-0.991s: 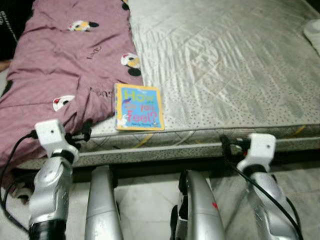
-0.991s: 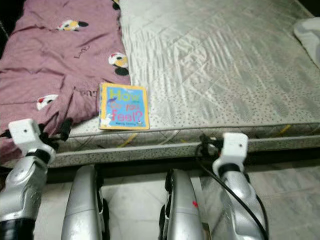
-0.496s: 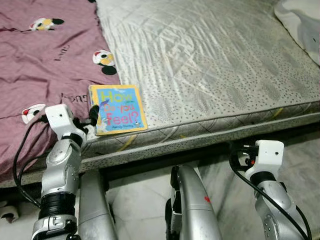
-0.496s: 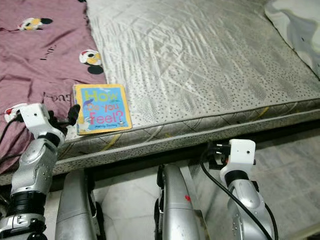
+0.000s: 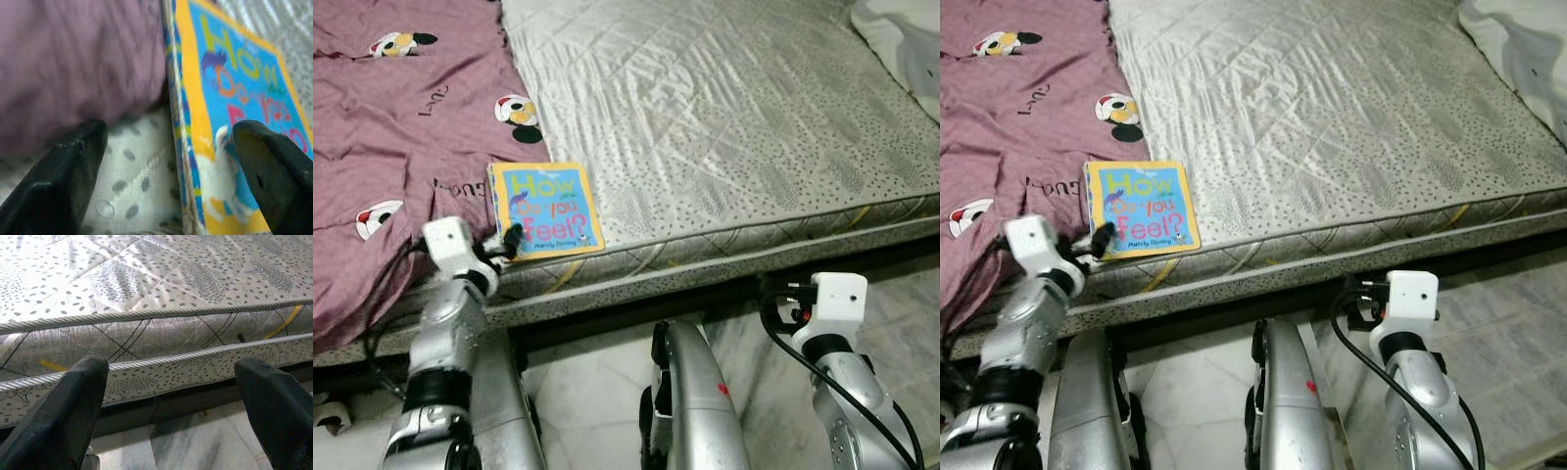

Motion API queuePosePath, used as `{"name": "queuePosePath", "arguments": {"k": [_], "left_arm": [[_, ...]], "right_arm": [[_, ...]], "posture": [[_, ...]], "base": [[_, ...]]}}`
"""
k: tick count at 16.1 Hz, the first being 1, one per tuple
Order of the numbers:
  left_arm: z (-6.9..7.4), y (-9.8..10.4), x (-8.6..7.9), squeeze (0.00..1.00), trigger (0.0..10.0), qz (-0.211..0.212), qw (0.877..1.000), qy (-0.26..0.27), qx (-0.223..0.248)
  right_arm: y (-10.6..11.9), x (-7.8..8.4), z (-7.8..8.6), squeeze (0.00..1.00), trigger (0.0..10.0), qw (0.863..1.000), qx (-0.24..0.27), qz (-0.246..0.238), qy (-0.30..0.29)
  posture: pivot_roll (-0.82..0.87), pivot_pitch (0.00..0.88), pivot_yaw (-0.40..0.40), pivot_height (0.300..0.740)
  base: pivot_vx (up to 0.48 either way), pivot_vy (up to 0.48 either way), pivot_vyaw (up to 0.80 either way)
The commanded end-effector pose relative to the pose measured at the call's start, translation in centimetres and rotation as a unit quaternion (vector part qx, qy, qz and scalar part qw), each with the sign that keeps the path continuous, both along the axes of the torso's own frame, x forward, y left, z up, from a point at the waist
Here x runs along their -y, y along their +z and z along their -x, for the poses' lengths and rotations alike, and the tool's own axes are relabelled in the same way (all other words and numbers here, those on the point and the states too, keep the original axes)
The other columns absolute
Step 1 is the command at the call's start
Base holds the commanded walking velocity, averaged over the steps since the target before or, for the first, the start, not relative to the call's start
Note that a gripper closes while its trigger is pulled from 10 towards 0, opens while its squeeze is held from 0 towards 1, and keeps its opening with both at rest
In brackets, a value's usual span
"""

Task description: Clean up the room

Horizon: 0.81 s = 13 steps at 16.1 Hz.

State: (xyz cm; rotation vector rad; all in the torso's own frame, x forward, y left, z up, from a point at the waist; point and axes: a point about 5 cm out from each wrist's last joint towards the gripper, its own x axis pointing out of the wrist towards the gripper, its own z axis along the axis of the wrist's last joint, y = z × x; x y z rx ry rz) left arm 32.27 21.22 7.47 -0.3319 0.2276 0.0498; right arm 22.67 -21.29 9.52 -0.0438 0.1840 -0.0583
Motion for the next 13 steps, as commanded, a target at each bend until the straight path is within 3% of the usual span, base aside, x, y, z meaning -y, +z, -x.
{"name": "queuePosePath", "arguments": {"k": [1, 4, 9, 10, 11, 12, 13], "left_arm": [[0.1, -1.0, 0.3, 0.00, 10.0, 0.017, 0.999, -0.014, -0.023], [-0.7, -1.2, 0.8, 0.00, 10.0, 0.027, 0.999, -0.024, -0.027], [-1.8, -0.7, 2.1, 0.00, 10.0, 0.059, 0.995, -0.082, -0.024], [-1.9, -0.8, 2.3, 0.00, 6.1, 0.061, 0.993, -0.097, -0.034], [-1.8, -1.0, 2.5, 0.00, 0.0, 0.064, 0.990, -0.113, -0.045], [-1.8, -1.3, 2.4, 0.00, 0.0, 0.066, 0.989, -0.119, -0.059], [-1.9, -1.2, 2.0, 0.00, 0.0, 0.080, 0.988, -0.117, -0.055]], "right_arm": [[0.8, -0.2, 0.0, 0.00, 10.0, 1.000, 0.011, 0.002, 0.023], [2.4, -2.0, -0.7, 0.00, 10.0, 0.994, 0.029, -0.009, 0.109], [4.0, -1.5, -1.3, 0.00, 10.0, 0.992, 0.063, 0.021, 0.110], [4.3, -1.6, -1.4, 0.00, 10.0, 0.991, 0.066, 0.014, 0.112], [4.8, -2.0, -1.6, 0.00, 10.0, 0.990, 0.067, -0.009, 0.124], [5.7, -2.8, -1.7, 0.00, 10.0, 0.984, 0.069, -0.041, 0.160], [7.0, -4.0, -1.8, 0.00, 10.0, 0.968, 0.065, -0.084, 0.227]], "posture": [[-0.13, 0.230, -0.091, 0.531], [-0.15, 0.228, -0.089, 0.531], [-0.16, 0.222, -0.091, 0.531], [-0.16, 0.217, -0.090, 0.531], [-0.17, 0.215, -0.088, 0.531], [-0.17, 0.213, -0.083, 0.531], [-0.18, 0.208, -0.078, 0.531]], "base": [[0.000, 0.000, 0.00], [0.000, 0.000, 0.00], [0.000, 0.000, 0.00], [0.000, 0.000, 0.00], [0.000, 0.000, 0.00], [0.000, 0.000, 0.00], [0.000, 0.000, 0.00]]}}
